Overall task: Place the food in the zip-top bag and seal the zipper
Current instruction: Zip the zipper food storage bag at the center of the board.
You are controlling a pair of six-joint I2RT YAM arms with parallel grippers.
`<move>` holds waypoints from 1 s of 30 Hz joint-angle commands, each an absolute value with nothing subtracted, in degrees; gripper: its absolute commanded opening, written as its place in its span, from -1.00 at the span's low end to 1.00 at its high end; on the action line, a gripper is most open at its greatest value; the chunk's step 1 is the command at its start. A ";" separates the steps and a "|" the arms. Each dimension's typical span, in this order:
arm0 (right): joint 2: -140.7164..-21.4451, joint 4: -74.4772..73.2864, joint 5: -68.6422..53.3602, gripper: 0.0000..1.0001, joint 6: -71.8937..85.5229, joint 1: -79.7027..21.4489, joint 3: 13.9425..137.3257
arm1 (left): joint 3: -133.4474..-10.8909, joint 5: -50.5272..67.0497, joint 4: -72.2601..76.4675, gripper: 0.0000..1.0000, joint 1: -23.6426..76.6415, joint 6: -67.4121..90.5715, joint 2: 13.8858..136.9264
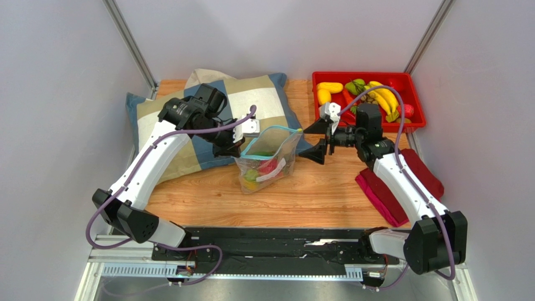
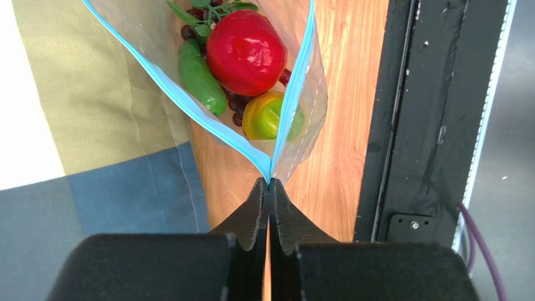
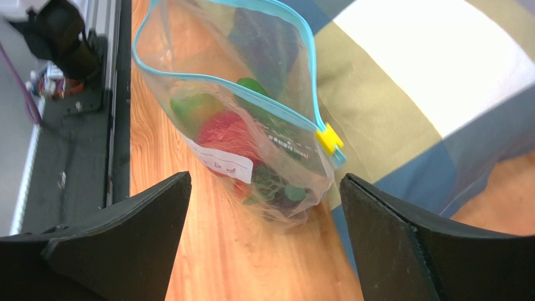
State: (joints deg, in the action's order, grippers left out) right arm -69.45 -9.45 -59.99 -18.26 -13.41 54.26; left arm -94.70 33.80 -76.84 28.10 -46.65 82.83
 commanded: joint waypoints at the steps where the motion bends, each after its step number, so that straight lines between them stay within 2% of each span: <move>1: -72.59 -14.77 -67.15 0.79 -39.45 -14.33 59.41 | -96.94 35.24 -81.99 -1.00 28.21 -55.28 82.97; 3: -74.87 -13.80 -66.36 0.73 -40.51 -14.24 60.11 | -96.51 35.59 -81.74 -1.00 28.21 -55.72 82.79; 9: -79.10 -13.63 -67.85 0.21 -39.20 -14.06 62.49 | -94.84 36.91 -80.95 -1.00 28.21 -56.60 81.30; 11: -79.98 -12.14 -67.33 0.12 -37.45 -13.97 62.58 | -94.48 36.83 -80.68 -1.00 28.21 -56.60 81.04; 15: -81.39 -12.39 -67.50 -0.32 -35.16 -13.97 64.16 | -94.31 36.48 -80.33 -1.00 28.21 -56.08 81.12; 19: -81.56 -10.38 -67.68 -0.46 -31.84 -13.97 64.69 | -93.78 36.56 -79.72 -1.00 28.21 -55.64 80.86; 20: -81.65 -9.94 -67.50 -0.58 -31.12 -13.89 64.77 | -93.52 36.56 -79.63 -1.00 28.21 -55.37 80.77; 21: -81.82 -10.11 -67.50 -0.89 -30.59 -13.89 65.30 | -93.17 36.39 -79.45 -1.00 28.21 -55.11 80.77; 22: -82.00 -10.46 -67.41 -1.00 -29.80 -13.89 65.48 | -92.99 36.04 -78.50 -1.00 28.21 -54.50 80.68; 23: -81.83 -10.89 -67.24 -1.00 -29.36 -13.97 65.65 | -92.81 34.56 -77.70 -1.00 28.30 -52.23 80.60; 24: -81.48 -11.94 -67.24 -1.00 -29.36 -13.97 65.57 | -92.64 33.76 -76.56 -0.92 28.21 -50.99 80.07; 26: -79.29 -12.83 -67.32 -1.00 -30.05 -13.89 64.69 | -93.59 33.40 -72.96 -0.60 27.78 -47.31 79.28; 27: -78.32 -13.27 -67.32 -1.00 -30.49 -13.97 64.25 | -94.65 34.53 -71.38 -0.21 27.77 -46.33 78.58; 30: -74.80 -15.02 -67.24 -1.00 -33.04 -14.24 61.79 | -99.13 39.80 -65.51 0.45 27.77 -39.05 77.52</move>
State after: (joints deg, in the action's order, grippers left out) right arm -80.58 -14.06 -66.06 -30.68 -14.06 62.85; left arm -93.21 33.74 -74.63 27.97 -48.12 81.23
